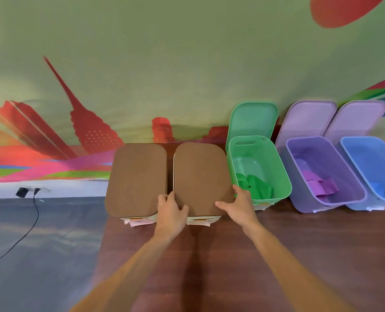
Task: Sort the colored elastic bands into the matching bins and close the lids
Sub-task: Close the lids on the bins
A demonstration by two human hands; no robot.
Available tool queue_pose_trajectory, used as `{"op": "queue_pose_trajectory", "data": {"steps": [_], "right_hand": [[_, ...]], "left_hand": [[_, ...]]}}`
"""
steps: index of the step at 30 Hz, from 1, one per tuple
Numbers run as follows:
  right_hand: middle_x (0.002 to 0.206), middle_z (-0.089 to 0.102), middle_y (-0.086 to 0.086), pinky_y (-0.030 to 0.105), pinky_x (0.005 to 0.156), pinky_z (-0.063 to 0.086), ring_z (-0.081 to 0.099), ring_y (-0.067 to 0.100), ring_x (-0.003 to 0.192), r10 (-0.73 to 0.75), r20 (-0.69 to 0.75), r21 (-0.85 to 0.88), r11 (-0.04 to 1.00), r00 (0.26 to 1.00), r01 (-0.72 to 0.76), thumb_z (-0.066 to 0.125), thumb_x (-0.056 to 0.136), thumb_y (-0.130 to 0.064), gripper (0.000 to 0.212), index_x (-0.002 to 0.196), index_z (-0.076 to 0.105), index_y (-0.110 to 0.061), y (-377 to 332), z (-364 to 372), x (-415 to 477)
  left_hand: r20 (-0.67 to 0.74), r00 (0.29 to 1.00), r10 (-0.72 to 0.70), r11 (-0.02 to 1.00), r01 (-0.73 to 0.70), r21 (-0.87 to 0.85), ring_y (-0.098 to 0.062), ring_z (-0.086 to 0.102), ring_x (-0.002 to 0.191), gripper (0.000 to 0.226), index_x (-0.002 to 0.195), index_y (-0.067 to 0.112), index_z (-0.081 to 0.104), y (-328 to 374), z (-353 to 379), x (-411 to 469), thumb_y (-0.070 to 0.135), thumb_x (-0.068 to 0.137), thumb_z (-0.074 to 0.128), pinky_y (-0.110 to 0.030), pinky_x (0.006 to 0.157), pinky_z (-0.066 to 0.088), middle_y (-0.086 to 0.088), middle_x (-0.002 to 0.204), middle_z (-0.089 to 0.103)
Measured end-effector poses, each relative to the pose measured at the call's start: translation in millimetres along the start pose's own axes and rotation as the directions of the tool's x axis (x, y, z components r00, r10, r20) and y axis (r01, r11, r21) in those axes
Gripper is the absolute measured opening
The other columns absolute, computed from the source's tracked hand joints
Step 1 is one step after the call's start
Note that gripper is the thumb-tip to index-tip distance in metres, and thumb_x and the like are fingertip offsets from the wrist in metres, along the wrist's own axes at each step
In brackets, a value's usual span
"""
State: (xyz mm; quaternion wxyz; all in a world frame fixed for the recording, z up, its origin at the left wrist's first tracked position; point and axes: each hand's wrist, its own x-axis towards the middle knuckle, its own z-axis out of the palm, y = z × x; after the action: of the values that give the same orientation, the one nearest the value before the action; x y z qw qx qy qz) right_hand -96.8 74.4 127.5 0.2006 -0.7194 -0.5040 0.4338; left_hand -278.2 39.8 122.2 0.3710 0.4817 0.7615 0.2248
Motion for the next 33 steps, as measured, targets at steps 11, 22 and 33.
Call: {"op": "queue_pose_trajectory", "data": {"steps": [11, 22, 33], "right_hand": [[0.146, 0.036, 0.009, 0.040, 0.113, 0.031, 0.038, 0.023, 0.134, -0.048, 0.015, -0.063, 0.997, 0.999, 0.049, 0.077, 0.078, -0.021, 0.085, 0.148, 0.029, -0.013, 3, 7, 0], [0.147, 0.039, 0.013, 0.040, 0.114, 0.030, 0.037, 0.026, 0.136, -0.090, 0.003, -0.155, 0.984, 0.996, 0.089, 0.077, 0.078, -0.025, 0.082, 0.146, 0.033, -0.008, 7, 10, -1], [0.148, 0.039, 0.011, 0.042, 0.114, 0.030, 0.037, 0.025, 0.137, -0.102, 0.016, -0.173, 0.979, 0.995, 0.104, 0.074, 0.081, -0.023, 0.083, 0.148, 0.027, -0.010, 20, 10, -1]], "left_hand": [[0.014, 1.000, 0.025, 0.994, -0.026, 0.102, -0.028, 0.053, 0.106, 0.029, 0.116, 0.003, 0.055, -10, -7, 3, 0.019, 0.092, 0.057, -0.033, 0.095, 0.040, -0.012, 0.110, 0.052], [-0.013, 0.994, 0.112, 0.987, -0.110, 0.120, -0.027, 0.051, 0.096, 0.022, 0.108, 0.002, 0.054, -15, -3, 0, 0.019, 0.094, 0.055, -0.029, 0.090, 0.038, -0.009, 0.103, 0.045], [-0.018, 0.998, 0.056, 0.998, -0.057, -0.038, -0.030, 0.065, 0.081, 0.008, 0.096, 0.006, 0.058, -20, 3, -10, 0.008, 0.089, 0.060, -0.039, 0.094, 0.050, -0.012, 0.106, 0.046]]}}
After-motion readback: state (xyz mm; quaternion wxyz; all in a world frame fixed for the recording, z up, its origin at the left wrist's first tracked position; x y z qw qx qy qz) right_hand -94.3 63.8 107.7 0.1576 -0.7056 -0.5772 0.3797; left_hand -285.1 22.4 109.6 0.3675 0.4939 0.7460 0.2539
